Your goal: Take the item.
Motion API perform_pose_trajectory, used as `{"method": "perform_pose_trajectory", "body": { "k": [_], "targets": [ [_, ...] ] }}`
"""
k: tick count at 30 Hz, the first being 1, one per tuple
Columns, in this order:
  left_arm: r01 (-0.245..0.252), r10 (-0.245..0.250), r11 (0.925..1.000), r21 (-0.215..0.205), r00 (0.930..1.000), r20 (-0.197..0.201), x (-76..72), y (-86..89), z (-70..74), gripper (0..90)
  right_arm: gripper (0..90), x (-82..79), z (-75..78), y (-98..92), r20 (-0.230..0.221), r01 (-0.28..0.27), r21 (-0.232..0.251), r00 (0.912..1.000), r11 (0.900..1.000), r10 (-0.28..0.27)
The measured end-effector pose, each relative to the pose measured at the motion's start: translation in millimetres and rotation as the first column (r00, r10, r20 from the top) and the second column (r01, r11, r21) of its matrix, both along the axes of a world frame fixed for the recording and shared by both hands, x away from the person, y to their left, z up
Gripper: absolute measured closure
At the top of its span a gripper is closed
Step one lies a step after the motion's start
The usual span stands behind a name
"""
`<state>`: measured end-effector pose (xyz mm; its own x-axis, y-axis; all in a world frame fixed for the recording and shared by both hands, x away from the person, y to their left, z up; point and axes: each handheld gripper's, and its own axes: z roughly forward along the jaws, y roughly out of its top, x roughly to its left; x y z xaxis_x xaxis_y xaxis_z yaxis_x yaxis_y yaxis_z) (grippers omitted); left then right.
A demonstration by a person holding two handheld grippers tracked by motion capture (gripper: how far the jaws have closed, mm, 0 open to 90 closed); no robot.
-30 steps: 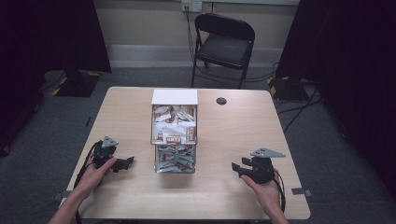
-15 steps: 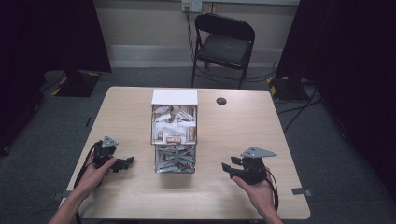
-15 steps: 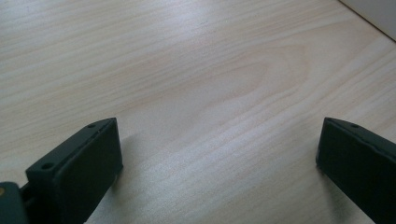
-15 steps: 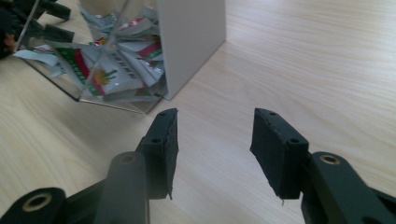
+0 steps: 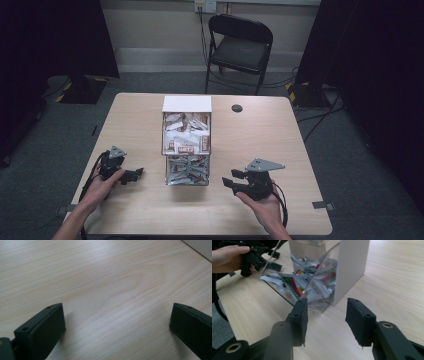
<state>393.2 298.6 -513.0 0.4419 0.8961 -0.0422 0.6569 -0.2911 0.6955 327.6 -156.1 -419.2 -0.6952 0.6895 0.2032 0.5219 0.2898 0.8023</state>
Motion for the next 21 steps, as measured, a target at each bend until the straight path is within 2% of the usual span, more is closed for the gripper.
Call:
{"method": "perform_pose_trajectory", "body": {
  "k": [7,8,13,14,21],
  "targets": [
    [0.0,0.0,1.0,-0.002,1.0,-0.001,0.0,-0.1,-0.1,0.0,54.2,-2.6,8.6,14.7,0.018,-0.05,0.018,0.9986,0.999,0.05],
    [0.0,0.0,1.0,-0.001,1.0,-0.001,0.0,-0.1,0.0,0.0,54.8,-2.2,9.6,21.9,0.017,-0.07,0.023,0.9975,0.997,0.069],
    [0.0,0.0,1.0,-0.001,1.0,-0.001,0.0,-0.1,0.0,0.0,56.2,-1.4,8.5,37.0,0.011,-0.114,0.013,0.9935,0.993,0.114],
    [0.0,0.0,1.0,-0.001,1.0,-0.001,0.0,-0.1,-0.1,0.0,56.2,-0.7,6.9,43.0,0.009,-0.14,0.022,0.9901,0.99,0.14],
    [0.0,0.0,1.0,-0.001,1.0,-0.001,0.0,-0.1,-0.1,0.0,59.5,2.8,5.0,60.0,0.009,-0.169,0.008,0.9855,0.986,0.169]
  ]
}}
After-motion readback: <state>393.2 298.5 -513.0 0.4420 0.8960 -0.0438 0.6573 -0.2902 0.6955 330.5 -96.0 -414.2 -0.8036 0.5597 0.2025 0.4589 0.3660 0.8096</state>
